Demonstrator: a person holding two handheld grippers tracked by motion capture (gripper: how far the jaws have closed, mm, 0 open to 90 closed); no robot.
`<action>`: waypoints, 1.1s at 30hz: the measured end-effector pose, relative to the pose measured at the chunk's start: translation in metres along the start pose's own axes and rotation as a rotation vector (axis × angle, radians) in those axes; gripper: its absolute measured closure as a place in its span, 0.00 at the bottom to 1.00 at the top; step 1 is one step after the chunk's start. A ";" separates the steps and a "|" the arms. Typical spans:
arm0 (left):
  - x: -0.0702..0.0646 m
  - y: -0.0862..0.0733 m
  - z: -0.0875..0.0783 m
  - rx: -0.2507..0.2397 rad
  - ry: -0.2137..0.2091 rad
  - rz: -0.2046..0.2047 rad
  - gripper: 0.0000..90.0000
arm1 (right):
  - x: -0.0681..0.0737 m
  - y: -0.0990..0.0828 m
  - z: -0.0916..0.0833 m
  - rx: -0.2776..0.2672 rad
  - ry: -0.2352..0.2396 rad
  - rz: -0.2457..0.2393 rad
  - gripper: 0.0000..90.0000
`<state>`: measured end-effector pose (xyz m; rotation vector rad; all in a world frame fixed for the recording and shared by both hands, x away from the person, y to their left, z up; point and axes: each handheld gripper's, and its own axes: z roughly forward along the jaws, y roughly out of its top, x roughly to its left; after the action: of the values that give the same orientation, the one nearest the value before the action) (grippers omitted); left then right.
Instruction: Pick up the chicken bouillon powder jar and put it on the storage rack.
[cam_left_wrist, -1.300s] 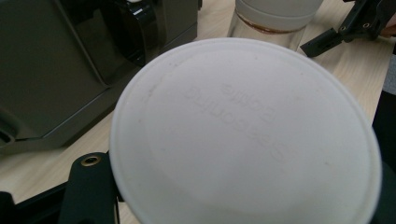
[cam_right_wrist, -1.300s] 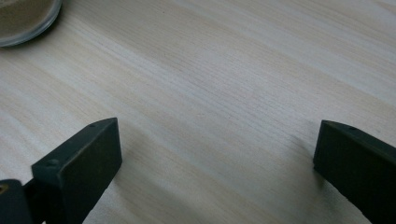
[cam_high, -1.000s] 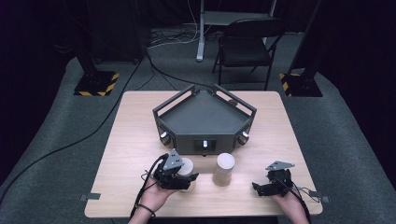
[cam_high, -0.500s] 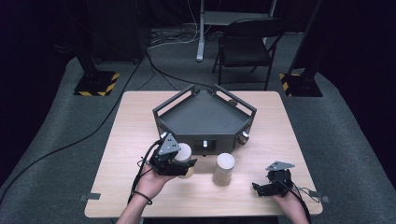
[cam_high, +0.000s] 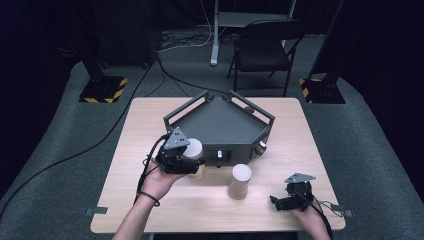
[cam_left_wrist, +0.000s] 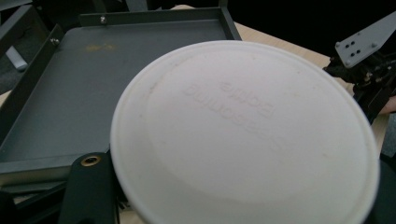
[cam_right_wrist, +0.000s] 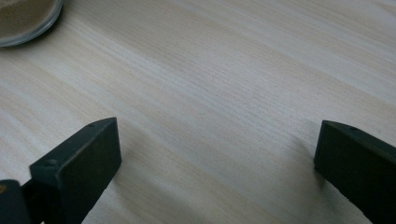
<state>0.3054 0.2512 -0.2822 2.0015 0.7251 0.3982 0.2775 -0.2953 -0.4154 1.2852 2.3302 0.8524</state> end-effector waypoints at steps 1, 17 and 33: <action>0.001 0.002 -0.001 -0.001 -0.002 -0.002 0.38 | 0.000 0.000 0.000 0.002 0.000 0.000 0.00; 0.014 0.038 0.007 0.005 0.069 -0.015 0.38 | 0.000 0.001 0.001 0.000 0.003 -0.003 0.00; 0.036 0.061 0.036 0.009 0.135 -0.072 0.38 | -0.001 0.002 0.002 -0.002 0.012 -0.012 0.00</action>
<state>0.3728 0.2261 -0.2485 1.9645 0.8816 0.4917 0.2806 -0.2949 -0.4159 1.2667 2.3435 0.8613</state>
